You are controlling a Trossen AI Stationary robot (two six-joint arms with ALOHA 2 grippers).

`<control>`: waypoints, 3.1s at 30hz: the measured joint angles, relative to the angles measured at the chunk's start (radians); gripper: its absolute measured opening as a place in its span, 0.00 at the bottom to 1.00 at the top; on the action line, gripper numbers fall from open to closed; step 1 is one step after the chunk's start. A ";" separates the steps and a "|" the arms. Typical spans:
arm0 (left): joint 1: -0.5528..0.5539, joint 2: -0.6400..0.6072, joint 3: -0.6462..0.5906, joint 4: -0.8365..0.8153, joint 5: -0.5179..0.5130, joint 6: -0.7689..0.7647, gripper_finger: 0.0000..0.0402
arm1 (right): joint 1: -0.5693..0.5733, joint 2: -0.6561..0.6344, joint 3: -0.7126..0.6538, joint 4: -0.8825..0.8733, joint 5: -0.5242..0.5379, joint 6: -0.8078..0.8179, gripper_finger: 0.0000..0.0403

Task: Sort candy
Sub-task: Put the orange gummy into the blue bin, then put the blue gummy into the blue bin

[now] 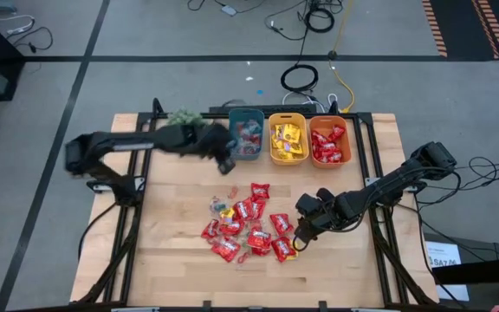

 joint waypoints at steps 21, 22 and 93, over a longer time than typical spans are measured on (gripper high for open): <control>-0.361 -0.364 -0.360 0.002 0.007 -0.291 0.37 | -0.228 0.005 0.010 0.578 0.003 -0.560 0.45; -0.372 -0.365 -0.361 0.001 0.007 -0.250 0.37 | -0.243 0.014 0.026 0.566 0.003 -0.576 0.45; -0.408 -0.967 -0.747 0.218 -0.058 0.004 0.37 | -0.845 0.544 0.954 0.007 -0.183 -0.819 0.62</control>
